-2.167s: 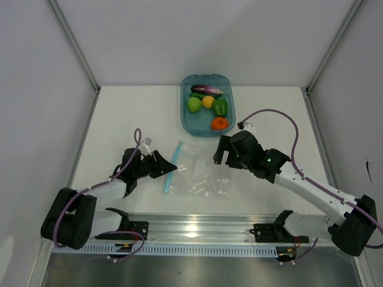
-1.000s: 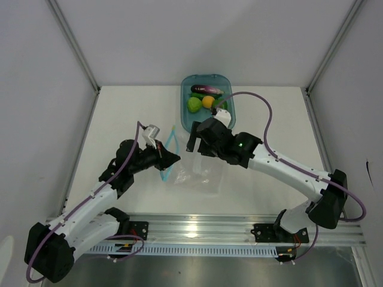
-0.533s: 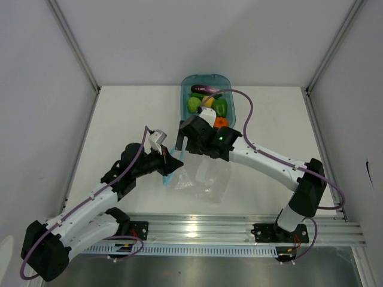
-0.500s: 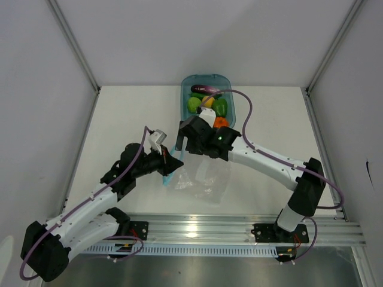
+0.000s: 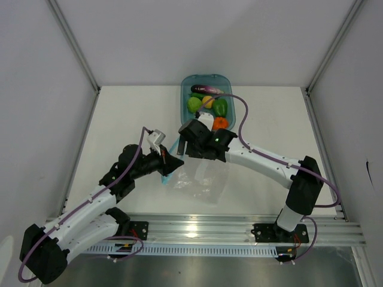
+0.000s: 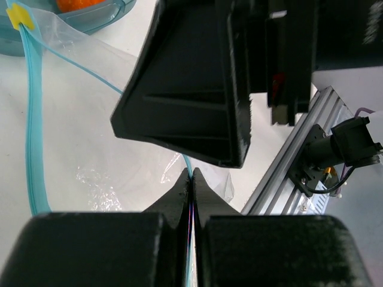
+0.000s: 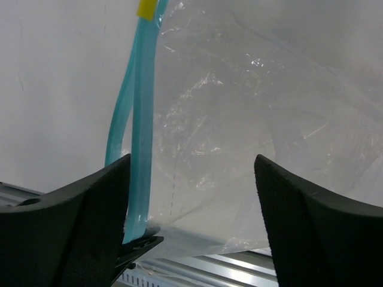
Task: Place the food in the zip-top bag and seal the zipper
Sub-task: Pick up the zipper food storage bag at the center of the board.
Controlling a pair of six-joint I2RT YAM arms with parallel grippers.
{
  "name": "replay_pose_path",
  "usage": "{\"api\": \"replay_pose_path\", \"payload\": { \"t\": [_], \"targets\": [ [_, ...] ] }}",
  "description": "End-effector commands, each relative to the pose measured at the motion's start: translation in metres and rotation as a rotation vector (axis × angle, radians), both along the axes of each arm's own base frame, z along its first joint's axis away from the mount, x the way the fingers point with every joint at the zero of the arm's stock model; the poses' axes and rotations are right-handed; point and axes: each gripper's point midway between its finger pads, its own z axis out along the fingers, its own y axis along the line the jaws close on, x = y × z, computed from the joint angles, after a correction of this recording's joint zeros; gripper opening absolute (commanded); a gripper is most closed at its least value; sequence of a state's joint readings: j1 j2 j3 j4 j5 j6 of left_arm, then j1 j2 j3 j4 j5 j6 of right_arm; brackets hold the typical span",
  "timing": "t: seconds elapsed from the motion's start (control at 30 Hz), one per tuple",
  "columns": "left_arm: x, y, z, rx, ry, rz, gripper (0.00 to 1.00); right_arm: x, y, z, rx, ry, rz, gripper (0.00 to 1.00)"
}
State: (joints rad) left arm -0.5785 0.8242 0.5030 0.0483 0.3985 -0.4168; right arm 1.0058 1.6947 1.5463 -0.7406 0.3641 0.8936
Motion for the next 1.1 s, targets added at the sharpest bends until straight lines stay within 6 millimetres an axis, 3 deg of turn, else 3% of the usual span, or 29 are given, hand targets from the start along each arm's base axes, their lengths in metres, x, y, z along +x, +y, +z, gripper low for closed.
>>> {"api": "replay_pose_path", "payload": {
  "t": [0.0, 0.37, 0.53, 0.67, 0.8, 0.87, 0.93, 0.97, 1.03, 1.07],
  "targets": [
    [-0.001, -0.003, 0.013, -0.024, -0.064, -0.018, 0.01, 0.001, -0.002, -0.012, -0.014, 0.010, -0.008, 0.79],
    [-0.001, -0.005, 0.013, -0.027, -0.061, -0.033, 0.01, 0.001, -0.006, -0.018, -0.043, 0.005, 0.004, 0.51],
    [0.000, -0.006, 0.011, -0.019, -0.056, -0.030, 0.00, -0.001, -0.001, -0.019, -0.015, 0.021, 0.026, 0.28],
    [0.000, -0.005, 0.008, -0.015, -0.052, -0.028, 0.01, -0.004, 0.005, -0.017, 0.022, 0.027, 0.045, 0.22],
    [0.001, -0.007, 0.006, -0.014, -0.047, -0.032, 0.01, -0.005, 0.005, -0.017, 0.026, 0.032, 0.048, 0.00],
    [0.000, -0.008, 0.008, -0.019, -0.048, -0.041, 0.01, -0.003, 0.003, -0.014, 0.034, 0.012, 0.043, 0.00],
    [-0.001, -0.007, 0.007, -0.022, -0.043, -0.039, 0.07, -0.003, 0.002, -0.008, 0.047, -0.013, 0.054, 0.00],
    [-0.002, -0.007, 0.010, -0.030, -0.046, -0.036, 0.18, -0.003, -0.001, -0.002, 0.065, -0.038, 0.056, 0.00],
    [-0.004, -0.006, 0.012, -0.037, -0.043, -0.036, 0.31, -0.002, -0.005, 0.003, 0.065, -0.068, 0.069, 0.00],
    [-0.005, -0.006, 0.015, -0.044, -0.045, -0.035, 0.51, -0.003, -0.010, 0.008, 0.072, -0.089, 0.065, 0.00]
  ]
}}
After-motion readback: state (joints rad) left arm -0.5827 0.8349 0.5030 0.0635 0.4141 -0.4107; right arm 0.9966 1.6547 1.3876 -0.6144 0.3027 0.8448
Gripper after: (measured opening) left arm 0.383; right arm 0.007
